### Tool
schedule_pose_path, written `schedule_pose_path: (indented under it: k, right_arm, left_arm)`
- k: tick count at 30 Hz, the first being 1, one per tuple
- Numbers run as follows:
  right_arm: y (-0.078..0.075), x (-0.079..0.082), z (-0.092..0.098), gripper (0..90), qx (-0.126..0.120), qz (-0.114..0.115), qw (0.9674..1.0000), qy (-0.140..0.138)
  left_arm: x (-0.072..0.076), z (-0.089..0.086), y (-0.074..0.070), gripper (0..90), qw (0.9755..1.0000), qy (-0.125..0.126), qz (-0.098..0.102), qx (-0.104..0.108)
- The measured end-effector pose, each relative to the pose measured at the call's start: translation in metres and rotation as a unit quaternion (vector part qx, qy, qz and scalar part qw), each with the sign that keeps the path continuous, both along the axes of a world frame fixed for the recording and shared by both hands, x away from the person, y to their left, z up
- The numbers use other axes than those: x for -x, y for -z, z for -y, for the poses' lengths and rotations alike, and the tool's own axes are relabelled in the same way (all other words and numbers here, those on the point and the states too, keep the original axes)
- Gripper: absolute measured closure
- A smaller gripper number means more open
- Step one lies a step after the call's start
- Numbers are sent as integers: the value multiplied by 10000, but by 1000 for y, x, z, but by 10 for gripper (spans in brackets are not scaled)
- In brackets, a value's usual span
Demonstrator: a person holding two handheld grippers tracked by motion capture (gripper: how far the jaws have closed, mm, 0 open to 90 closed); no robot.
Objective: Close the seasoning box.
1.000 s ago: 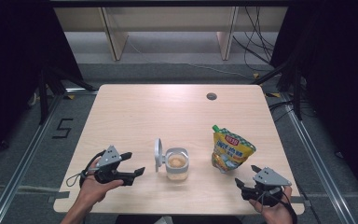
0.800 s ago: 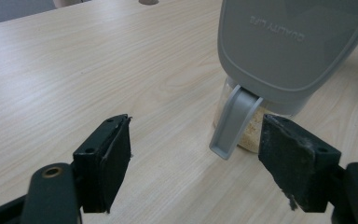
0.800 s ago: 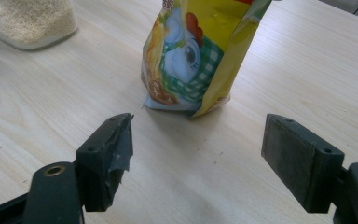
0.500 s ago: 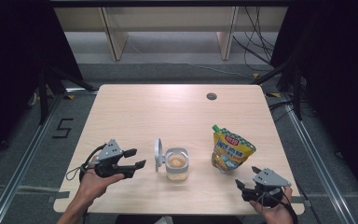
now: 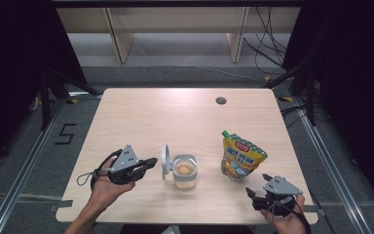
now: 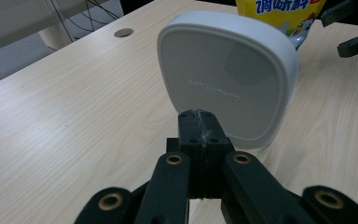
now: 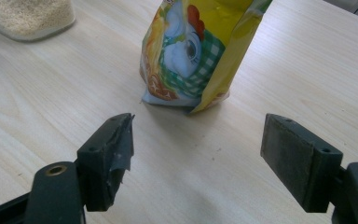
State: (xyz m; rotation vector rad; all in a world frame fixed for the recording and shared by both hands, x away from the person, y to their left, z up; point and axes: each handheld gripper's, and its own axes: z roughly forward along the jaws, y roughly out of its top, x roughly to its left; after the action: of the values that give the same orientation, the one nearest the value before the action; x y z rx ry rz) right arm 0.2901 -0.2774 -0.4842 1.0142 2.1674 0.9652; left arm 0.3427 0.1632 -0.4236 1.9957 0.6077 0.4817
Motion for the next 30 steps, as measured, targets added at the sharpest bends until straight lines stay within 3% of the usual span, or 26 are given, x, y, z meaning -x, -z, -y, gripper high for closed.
schedule_pose_path:
  k: [2, 7, 12, 26, 27, 30]
  right_arm:
    - [0, 0, 1, 267, 44, 112, 9999, 60]
    - [-1, 1, 1, 270, -3, 74, 10000, 60]
    - [-1, 1, 1, 272, 4, 69, 9999, 80]
    - [-1, 2, 0, 276, -27, 24, 9999, 120]
    - [-1, 2, 0, 276, -23, 28, 9999, 121]
    - [-1, 2, 1, 276, -22, 30, 9999, 118]
  left_arm:
    - [0, 4, 0, 893, 10000, -5, -46, 43]
    - [0, 12, 0, 893, 9999, 85, -83, 45]
    - [-2, 19, 1, 892, 9999, 104, -16, 75]
    - [-5, 37, -5, 892, 9994, 303, 156, -97]
    - [-4, 38, -4, 892, 9996, 251, 91, -26]
    - [-3, 38, -7, 891, 9995, 295, 139, 19]
